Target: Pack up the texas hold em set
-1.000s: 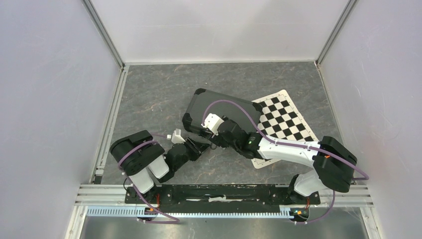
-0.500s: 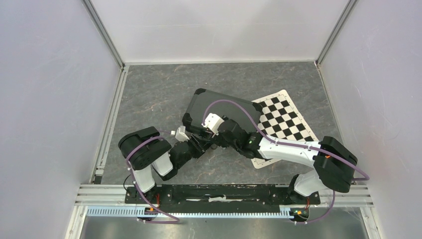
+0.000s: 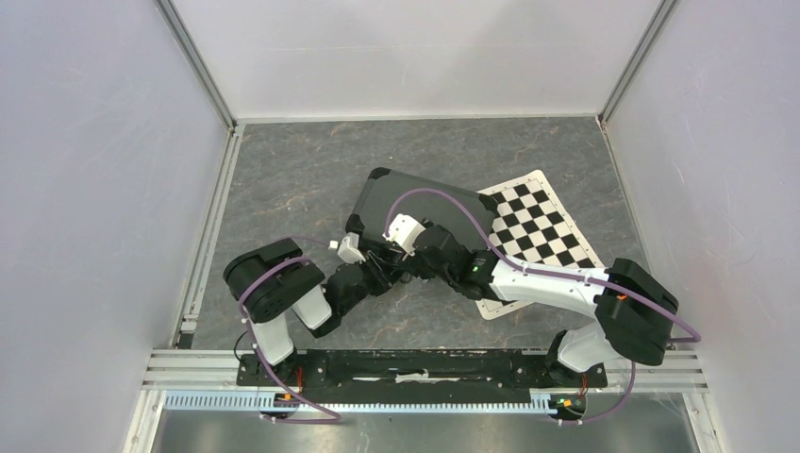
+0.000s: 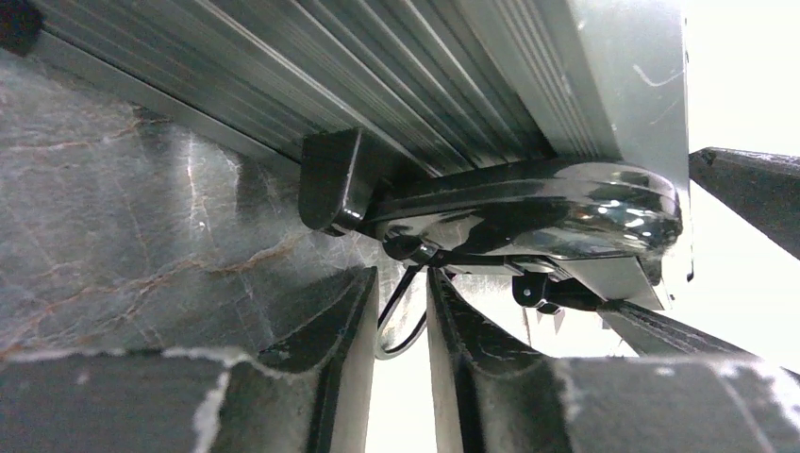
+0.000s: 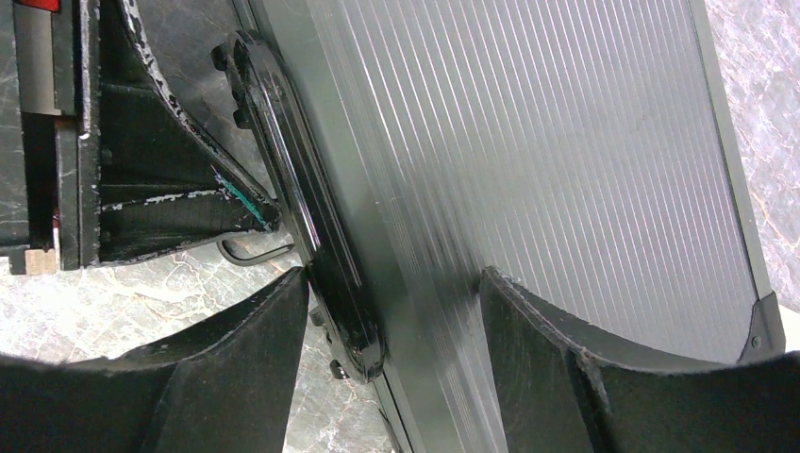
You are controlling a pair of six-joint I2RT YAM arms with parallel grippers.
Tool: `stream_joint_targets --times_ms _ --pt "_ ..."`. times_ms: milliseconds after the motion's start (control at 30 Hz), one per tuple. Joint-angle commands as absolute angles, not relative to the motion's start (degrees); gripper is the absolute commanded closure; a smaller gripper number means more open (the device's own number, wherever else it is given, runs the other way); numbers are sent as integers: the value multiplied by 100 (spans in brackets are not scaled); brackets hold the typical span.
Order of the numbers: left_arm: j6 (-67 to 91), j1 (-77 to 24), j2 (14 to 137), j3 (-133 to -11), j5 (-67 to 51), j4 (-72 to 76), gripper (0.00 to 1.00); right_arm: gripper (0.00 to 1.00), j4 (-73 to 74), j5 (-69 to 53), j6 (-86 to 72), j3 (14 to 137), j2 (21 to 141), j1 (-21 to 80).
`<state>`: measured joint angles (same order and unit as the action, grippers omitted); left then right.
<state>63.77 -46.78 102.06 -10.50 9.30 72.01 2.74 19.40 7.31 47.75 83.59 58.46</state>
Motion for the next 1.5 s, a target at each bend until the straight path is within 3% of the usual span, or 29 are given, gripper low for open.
stream_joint_targets --times_ms 0,133,267,333,833,1167,1333,1467 --pt "6085 -4685 10599 -1032 815 7284 69 30 1193 1573 413 4562 8480 5800" --pt "6037 -4685 10425 -1044 863 6842 72 30 1204 1568 422 4575 8478 5792" --pt "5851 -4689 9975 -1175 945 5962 94 30 1208 1564 431 4597 8498 5783" --pt "5821 -4691 9783 -1232 958 5639 98 30 1215 1564 422 4614 8505 5784" --pt "5565 -4685 7933 -1520 1168 3183 98 27 1232 1251 549 4674 8546 5784" --pt "5646 -4685 7931 -1681 1017 3235 98 22 1177 1118 670 4613 8639 5805" --pt "5599 -4685 7521 -1646 1101 2677 98 39 1308 1595 537 4712 8907 5801" --pt "5638 -4685 7395 -1519 1058 2595 98 46 1389 1940 477 4775 9097 5801"
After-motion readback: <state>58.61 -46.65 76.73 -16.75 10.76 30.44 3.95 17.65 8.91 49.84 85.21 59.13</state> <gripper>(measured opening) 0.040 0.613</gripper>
